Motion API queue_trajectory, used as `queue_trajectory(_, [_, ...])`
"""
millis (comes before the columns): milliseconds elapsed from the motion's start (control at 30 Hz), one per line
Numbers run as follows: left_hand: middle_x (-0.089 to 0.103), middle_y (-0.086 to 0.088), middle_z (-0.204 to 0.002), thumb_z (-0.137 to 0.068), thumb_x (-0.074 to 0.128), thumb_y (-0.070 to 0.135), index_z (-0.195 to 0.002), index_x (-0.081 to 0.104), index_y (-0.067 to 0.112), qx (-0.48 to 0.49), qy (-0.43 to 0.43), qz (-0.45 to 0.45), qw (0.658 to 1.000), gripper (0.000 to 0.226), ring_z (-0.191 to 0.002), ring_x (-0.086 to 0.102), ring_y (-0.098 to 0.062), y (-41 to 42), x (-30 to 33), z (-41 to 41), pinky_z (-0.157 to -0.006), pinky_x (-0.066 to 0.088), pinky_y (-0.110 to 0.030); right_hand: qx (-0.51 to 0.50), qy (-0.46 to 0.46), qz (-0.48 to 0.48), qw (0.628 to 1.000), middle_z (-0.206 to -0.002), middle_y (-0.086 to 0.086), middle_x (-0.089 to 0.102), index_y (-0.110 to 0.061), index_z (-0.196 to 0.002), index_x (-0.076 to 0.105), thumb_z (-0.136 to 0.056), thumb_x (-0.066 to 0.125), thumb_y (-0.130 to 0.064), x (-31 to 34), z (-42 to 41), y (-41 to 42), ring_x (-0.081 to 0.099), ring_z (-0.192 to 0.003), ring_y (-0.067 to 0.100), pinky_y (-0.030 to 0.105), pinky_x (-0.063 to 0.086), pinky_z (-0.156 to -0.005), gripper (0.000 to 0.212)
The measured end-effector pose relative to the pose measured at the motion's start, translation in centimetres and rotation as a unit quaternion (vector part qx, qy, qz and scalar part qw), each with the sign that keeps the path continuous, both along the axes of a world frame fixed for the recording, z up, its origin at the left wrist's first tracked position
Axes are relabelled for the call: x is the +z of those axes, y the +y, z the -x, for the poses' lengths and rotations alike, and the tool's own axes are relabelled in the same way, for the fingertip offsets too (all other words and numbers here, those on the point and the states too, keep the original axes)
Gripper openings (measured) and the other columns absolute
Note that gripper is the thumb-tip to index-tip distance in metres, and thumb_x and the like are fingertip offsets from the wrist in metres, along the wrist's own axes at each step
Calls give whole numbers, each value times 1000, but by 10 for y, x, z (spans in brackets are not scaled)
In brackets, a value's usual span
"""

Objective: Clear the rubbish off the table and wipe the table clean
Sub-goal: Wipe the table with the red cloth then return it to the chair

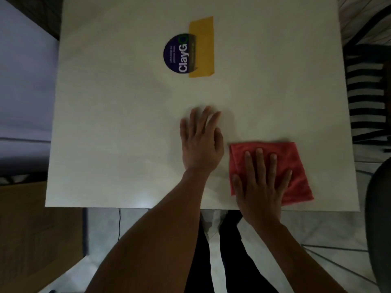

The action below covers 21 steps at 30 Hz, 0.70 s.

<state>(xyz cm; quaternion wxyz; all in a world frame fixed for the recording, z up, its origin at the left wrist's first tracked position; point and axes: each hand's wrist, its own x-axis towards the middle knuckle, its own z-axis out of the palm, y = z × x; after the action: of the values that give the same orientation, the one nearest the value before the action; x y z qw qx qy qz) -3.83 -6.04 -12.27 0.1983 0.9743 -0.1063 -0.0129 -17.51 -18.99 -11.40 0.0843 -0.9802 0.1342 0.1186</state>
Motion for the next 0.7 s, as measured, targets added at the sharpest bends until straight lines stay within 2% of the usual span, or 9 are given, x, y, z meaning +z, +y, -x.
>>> queue_trajectory(100, [37, -1, -160, -101, 46, 28, -146, 51, 23, 20, -4, 43, 999, 46, -152, 24, -29, 30, 5, 10, -120, 26, -52, 8, -16, 9, 1000, -166, 2, 6, -28, -158, 12, -97, 31, -59, -1, -5, -5, -1, -152, 32, 69, 4, -114, 71])
queue_trajectory(200, [33, -1, -162, -102, 39, 36, -149, 45, 27, 92, 17, -30, 995, 49, -152, 24, -30, 99, 5, 33, -119, 26, -54, 3, -19, 16, 1000, -166, 0, 5, -29, -158, 11, -97, 27, -60, -2, -7, -8, -2, -152, 31, 69, 4, -115, 70])
queue_trajectory(333, [22, 0, -167, -104, 28, 46, -157, 29, 33, 163, 57, -85, 981, 54, -155, 13, -29, 180, 6, 62, -122, 14, -57, -14, -37, 30, 999, -166, 1, 8, -28, -158, 13, -97, 26, -59, -3, -7, 3, 1, -152, 31, 68, 5, -115, 70])
queue_trajectory(433, [14, 1, -169, -105, 22, 48, -159, 21, 33, 154, 69, -94, 981, 56, -156, 4, -29, 182, 4, 65, -124, 6, -56, -46, -39, 41, 997, -166, 5, 10, -23, -158, 12, -98, 24, -55, -7, -12, 16, 2, -152, 34, 70, 7, -114, 69])
queue_trajectory(567, [14, 3, -169, -105, 25, 47, -159, 23, 31, 160, 61, -94, 981, 57, -156, 3, -29, 180, 2, 66, -124, 8, -57, -93, -49, 59, 993, -164, 12, 13, -16, -158, 15, -101, 29, -50, -11, -32, 52, 4, -151, 38, 71, 7, -112, 67])
queue_trajectory(700, [13, 3, -169, -105, 27, 46, -159, 23, 32, 159, 67, -94, 980, 56, -156, 2, -28, 182, 1, 63, -124, 7, -56, -78, -61, 46, 994, -164, 11, 14, -15, -157, 17, -102, 28, -49, -10, -64, 106, 6, -151, 39, 71, 7, -112, 65])
